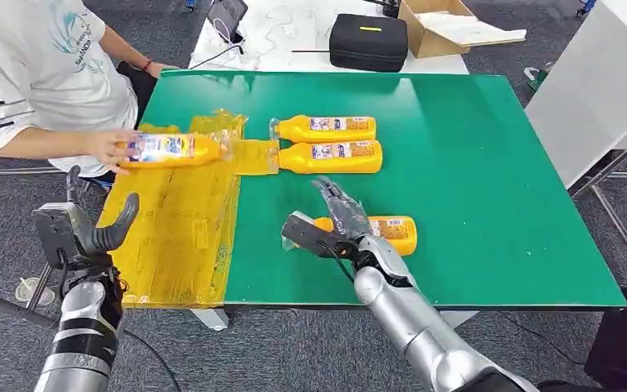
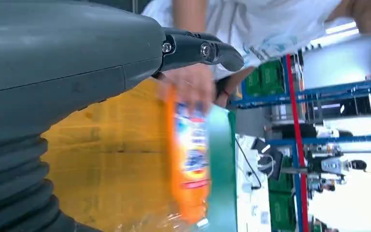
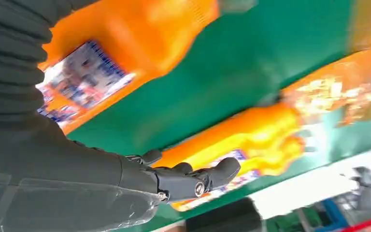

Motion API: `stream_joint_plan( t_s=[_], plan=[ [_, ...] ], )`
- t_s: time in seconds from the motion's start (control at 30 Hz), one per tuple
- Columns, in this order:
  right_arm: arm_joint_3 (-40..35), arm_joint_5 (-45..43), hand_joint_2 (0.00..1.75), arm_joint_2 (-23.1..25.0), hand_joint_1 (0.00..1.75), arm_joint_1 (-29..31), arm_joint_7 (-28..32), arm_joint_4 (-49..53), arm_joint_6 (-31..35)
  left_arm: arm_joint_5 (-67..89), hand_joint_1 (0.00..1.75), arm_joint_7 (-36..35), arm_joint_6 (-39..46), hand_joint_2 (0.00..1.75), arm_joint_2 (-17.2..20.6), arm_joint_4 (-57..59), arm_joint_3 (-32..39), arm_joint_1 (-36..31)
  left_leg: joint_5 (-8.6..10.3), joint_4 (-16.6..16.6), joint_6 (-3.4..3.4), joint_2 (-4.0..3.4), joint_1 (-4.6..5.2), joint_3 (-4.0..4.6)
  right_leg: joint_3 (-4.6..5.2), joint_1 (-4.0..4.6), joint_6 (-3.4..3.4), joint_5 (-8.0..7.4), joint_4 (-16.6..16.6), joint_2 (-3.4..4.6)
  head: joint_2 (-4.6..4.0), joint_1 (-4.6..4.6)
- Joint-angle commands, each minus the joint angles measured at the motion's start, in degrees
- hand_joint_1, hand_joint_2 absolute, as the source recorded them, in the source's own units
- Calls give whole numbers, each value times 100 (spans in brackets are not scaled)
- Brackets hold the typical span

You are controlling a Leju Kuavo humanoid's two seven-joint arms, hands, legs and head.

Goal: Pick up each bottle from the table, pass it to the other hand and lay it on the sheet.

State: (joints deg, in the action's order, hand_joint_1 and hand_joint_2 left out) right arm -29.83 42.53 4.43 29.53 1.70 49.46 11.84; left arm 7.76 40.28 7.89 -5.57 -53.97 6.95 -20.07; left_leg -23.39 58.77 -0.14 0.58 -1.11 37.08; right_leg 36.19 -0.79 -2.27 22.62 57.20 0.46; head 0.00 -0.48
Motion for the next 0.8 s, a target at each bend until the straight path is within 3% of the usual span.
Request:
stream_joint_plan(
  t_s=[0.03,0.27,0.63,0.8],
  plan=[
    [43,-35,175,-327,0,271,37,-745,-477,126,0,-28,-4,175,-143,135,-22,47,-2,-3,6,5,2,-15,-19,1,5,4,-5,-11,0,0],
    [-9,-183,175,-426,0,321,231,-906,-859,222,0,-28,49,175,-122,200,-172,46,-3,-2,5,2,1,-14,-16,2,5,4,-4,-9,0,-2],
    [-9,-183,175,-426,0,321,231,-906,-859,222,0,-28,49,175,-122,200,-172,46,-5,-2,8,-1,3,-22,-23,1,8,5,-3,-8,0,0],
    [-159,-198,175,-642,0,459,282,-961,-1194,158,0,-28,51,175,-122,403,-201,-12,-3,-2,6,2,3,-13,-15,0,5,4,-2,-8,0,0]
  ],
)
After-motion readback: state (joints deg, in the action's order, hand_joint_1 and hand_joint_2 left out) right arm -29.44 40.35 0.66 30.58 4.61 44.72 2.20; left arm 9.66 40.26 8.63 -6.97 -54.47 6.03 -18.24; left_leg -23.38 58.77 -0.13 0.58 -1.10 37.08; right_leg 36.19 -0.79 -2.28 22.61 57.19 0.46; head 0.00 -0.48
